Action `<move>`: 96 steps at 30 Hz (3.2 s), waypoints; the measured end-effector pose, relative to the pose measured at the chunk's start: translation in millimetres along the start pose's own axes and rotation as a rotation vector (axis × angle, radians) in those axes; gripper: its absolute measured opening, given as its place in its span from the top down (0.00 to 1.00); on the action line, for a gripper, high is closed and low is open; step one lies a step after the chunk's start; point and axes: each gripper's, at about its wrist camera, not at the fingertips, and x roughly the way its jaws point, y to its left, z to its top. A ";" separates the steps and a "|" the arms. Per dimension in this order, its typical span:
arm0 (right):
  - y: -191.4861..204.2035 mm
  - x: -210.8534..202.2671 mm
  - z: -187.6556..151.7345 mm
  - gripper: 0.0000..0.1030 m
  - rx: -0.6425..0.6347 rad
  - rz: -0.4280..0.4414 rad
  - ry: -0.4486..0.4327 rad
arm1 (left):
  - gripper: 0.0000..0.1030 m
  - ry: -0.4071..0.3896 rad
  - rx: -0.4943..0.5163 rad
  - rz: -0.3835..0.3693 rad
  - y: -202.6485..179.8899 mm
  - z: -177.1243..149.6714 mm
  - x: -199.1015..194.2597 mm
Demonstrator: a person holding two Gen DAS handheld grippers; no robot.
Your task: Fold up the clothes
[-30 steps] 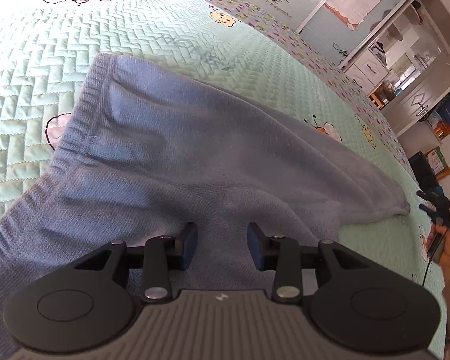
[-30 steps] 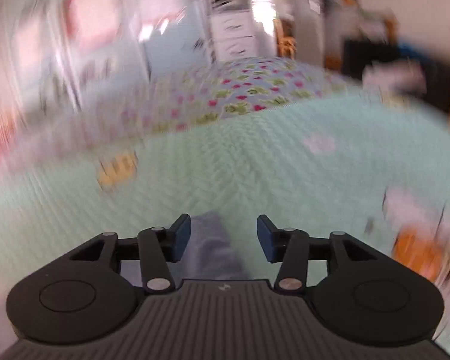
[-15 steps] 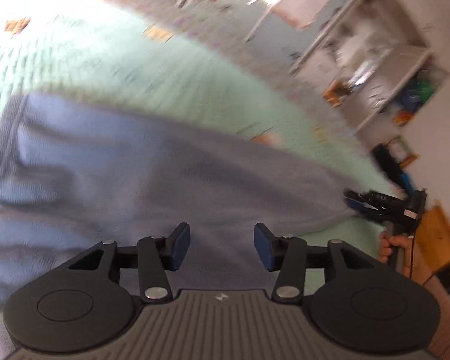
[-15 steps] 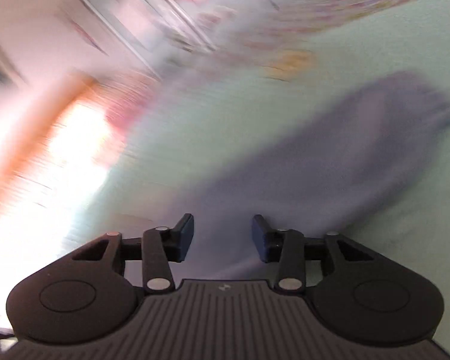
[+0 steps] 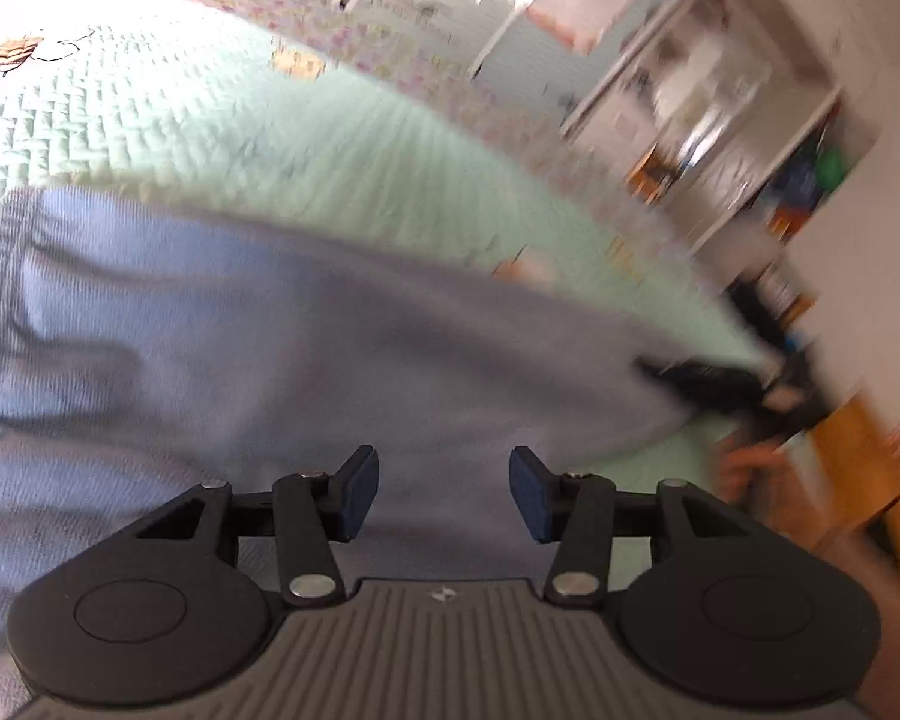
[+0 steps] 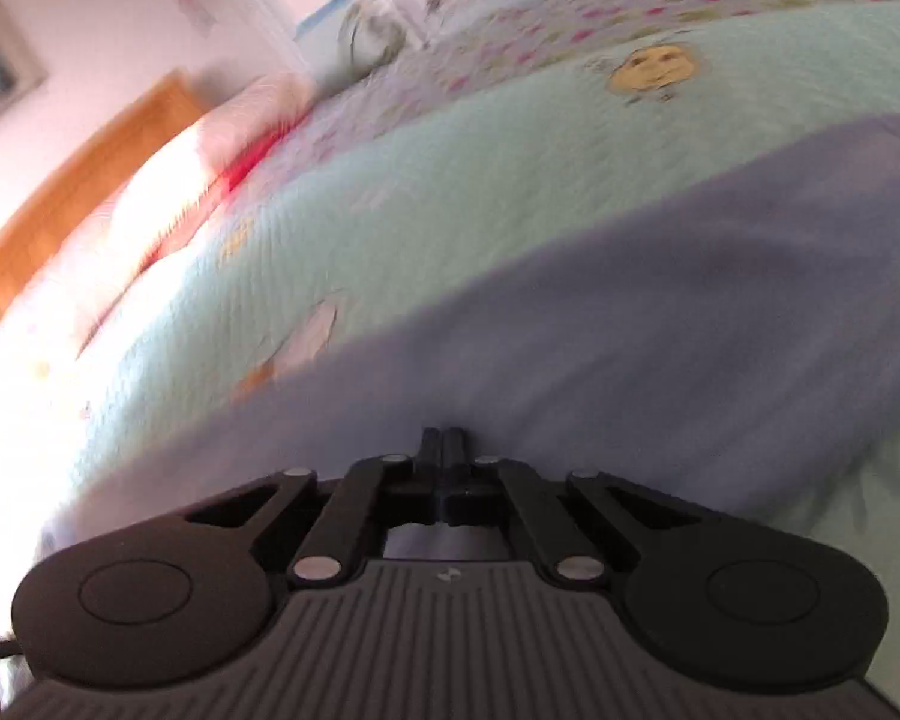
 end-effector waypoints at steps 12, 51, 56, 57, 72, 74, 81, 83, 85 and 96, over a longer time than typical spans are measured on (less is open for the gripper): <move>120.5 74.4 -5.1 0.51 -0.644 0.177 0.174 | 0.47 -0.024 0.300 0.180 -9.4 89.5 81.1; 40.8 -42.2 -1.9 0.68 -0.100 0.220 0.069 | 0.47 -0.052 0.381 0.074 -11.7 59.5 143.0; -24.1 -24.4 6.6 1.00 -0.068 0.071 0.131 | 0.47 -0.071 0.350 0.067 0.5 40.5 154.1; -34.2 -19.8 11.6 1.00 -0.076 0.019 0.116 | 0.47 -0.082 0.346 0.064 1.7 38.7 154.3; -157.1 -117.6 13.0 0.45 0.272 -0.247 -0.278 | 0.46 -0.107 0.300 0.026 11.6 37.1 151.2; -162.6 -109.9 14.5 0.45 0.271 -0.219 -0.252 | 0.46 -0.107 0.299 0.025 11.9 37.2 151.3; -136.3 -88.2 18.0 0.92 0.090 -0.154 -0.143 | 0.45 -0.107 0.292 0.019 13.5 38.2 151.3; -119.0 -82.5 18.9 0.92 -0.037 -0.169 -0.107 | 0.45 -0.108 0.290 0.017 13.8 38.5 151.2; -100.8 -79.6 22.9 0.92 -0.205 -0.269 -0.144 | 0.45 -0.109 0.287 0.014 14.2 38.5 150.9; -127.6 -78.6 46.3 0.57 -0.081 -0.504 -0.161 | 0.45 -0.107 0.261 -0.004 17.9 40.4 149.5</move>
